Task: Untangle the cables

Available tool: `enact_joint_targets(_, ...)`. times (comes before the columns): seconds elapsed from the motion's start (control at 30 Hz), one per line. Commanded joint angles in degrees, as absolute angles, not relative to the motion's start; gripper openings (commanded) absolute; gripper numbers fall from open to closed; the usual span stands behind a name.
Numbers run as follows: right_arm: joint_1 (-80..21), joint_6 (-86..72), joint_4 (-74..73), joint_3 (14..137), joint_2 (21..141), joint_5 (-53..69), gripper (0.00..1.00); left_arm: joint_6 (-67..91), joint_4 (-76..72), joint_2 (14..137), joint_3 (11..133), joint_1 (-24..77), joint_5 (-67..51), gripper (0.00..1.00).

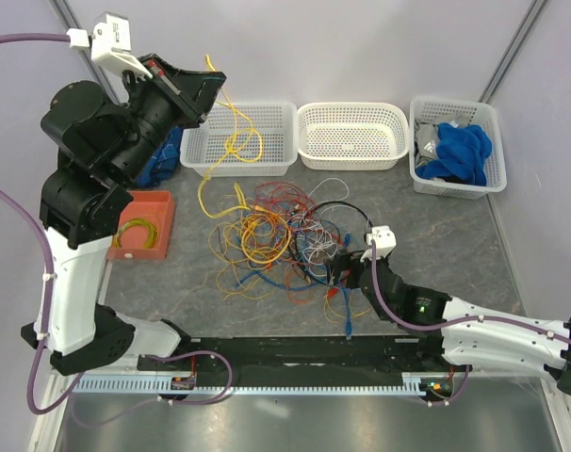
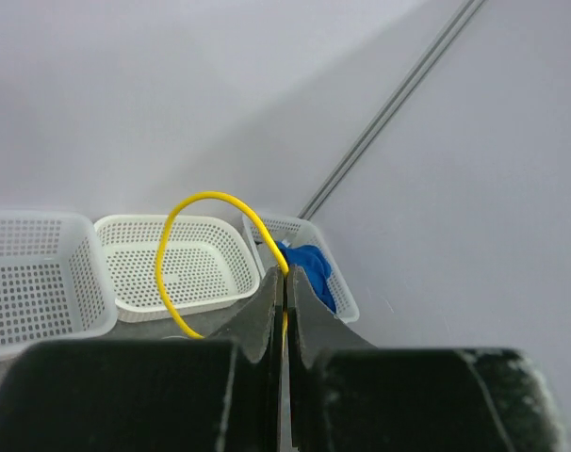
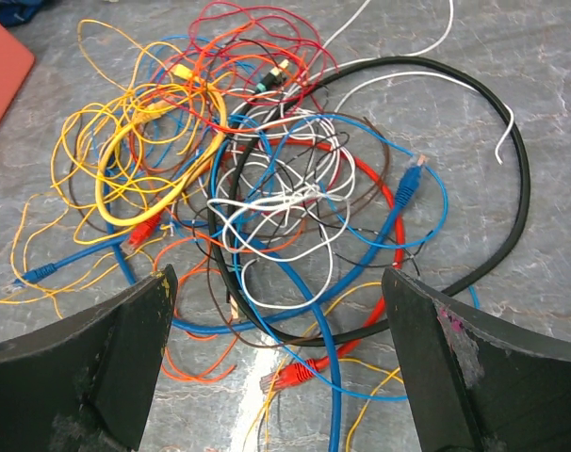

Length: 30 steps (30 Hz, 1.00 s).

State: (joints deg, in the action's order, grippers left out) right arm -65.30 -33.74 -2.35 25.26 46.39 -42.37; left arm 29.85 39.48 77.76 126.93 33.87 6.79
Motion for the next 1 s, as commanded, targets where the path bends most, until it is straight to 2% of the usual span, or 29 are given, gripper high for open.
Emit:
enact_joint_targets(0.0,-65.5,-31.0,1.8,27.9,45.6,-40.5,0.98,26.1,42.9,80.6,129.2,33.9,5.5,0.02)
enact_joint_targets(0.17,-65.4,-28.0,3.8,29.5,45.9,-39.0,0.98,24.3,46.4,84.1,130.4,33.9,7.4,0.02)
enact_joint_targets(0.33,-65.4,-29.3,3.3,28.0,45.6,-39.7,0.98,24.3,50.4,84.6,124.8,33.1,17.3,0.02)
enact_joint_targets(0.5,-65.4,-30.2,3.4,25.9,44.5,-39.9,0.98,25.7,50.6,85.3,122.6,29.6,18.0,0.02)
enact_joint_targets(0.73,-65.4,-30.2,2.9,25.3,42.6,-39.9,0.98,26.2,50.8,86.9,128.7,26.4,22.5,0.02)
enact_joint_targets(0.97,-65.5,-30.7,4.7,23.5,42.6,-38.5,0.98,25.1,56.5,88.6,131.7,17.9,29.7,0.02)
